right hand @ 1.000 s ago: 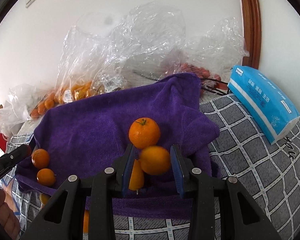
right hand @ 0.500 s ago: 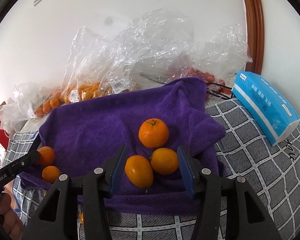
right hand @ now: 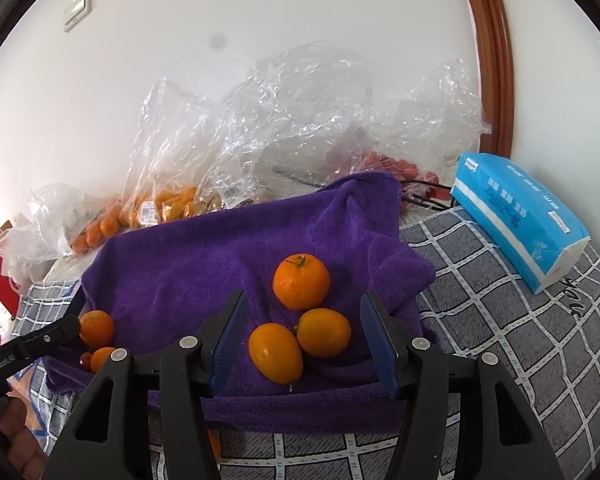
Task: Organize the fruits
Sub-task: 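Lower the red fruit and orange onto the towel and open both tools, then move the right tool to another orange on the bedspread and grasp it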
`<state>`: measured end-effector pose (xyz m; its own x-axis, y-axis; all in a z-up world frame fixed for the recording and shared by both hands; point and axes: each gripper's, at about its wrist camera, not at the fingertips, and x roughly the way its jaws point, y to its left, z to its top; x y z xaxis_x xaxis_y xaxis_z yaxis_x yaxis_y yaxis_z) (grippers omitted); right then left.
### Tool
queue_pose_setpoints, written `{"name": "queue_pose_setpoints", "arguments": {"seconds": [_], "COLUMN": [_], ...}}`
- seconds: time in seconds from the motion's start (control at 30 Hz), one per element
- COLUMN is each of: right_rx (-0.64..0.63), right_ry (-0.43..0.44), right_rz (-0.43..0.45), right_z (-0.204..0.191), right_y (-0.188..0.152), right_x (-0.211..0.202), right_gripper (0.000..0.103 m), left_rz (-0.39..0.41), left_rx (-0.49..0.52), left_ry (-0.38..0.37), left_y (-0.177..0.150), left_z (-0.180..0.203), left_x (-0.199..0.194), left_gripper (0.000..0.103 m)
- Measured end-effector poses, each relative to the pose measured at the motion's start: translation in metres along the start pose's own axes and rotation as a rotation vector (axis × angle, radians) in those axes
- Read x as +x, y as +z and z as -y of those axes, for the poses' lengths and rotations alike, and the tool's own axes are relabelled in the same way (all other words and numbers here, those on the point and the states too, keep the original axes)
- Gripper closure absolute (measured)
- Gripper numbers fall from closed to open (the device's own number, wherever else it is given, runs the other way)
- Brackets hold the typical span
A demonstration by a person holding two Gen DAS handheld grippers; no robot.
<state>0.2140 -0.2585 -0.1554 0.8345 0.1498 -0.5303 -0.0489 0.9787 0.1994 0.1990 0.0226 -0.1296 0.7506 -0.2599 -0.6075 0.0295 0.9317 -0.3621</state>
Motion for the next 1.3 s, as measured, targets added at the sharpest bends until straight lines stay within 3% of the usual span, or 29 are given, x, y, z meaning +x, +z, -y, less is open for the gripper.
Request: {"name": "queue_pose_setpoints", "arguments": {"seconds": [0.27, 0.53, 0.87, 1.3], "right_rx": [-0.007, -0.092, -0.086, -0.094], "right_ry": [-0.027, -0.039, 0.087, 0.154], "right_rz": [0.025, 0.088, -0.059, -0.172], "right_z": [-0.001, -0.014, -0.038, -0.063], "right_y": [-0.002, -0.001, -0.012, -0.052], "right_x": [-0.007, -0.024, -0.036, -0.052], "right_gripper": [0.045, 0.045, 0.045, 0.046], "left_rz": [0.021, 0.038, 0.05, 0.091], "left_rx": [0.02, 0.007, -0.038, -0.08], "left_ry": [0.018, 0.032, 0.037, 0.065], "left_y": [-0.002, -0.001, 0.003, 0.008], "left_z": [0.003, 0.0, -0.01, -0.022], "left_x": [-0.002, -0.005, -0.008, -0.017], "left_gripper": [0.063, 0.063, 0.062, 0.061]}}
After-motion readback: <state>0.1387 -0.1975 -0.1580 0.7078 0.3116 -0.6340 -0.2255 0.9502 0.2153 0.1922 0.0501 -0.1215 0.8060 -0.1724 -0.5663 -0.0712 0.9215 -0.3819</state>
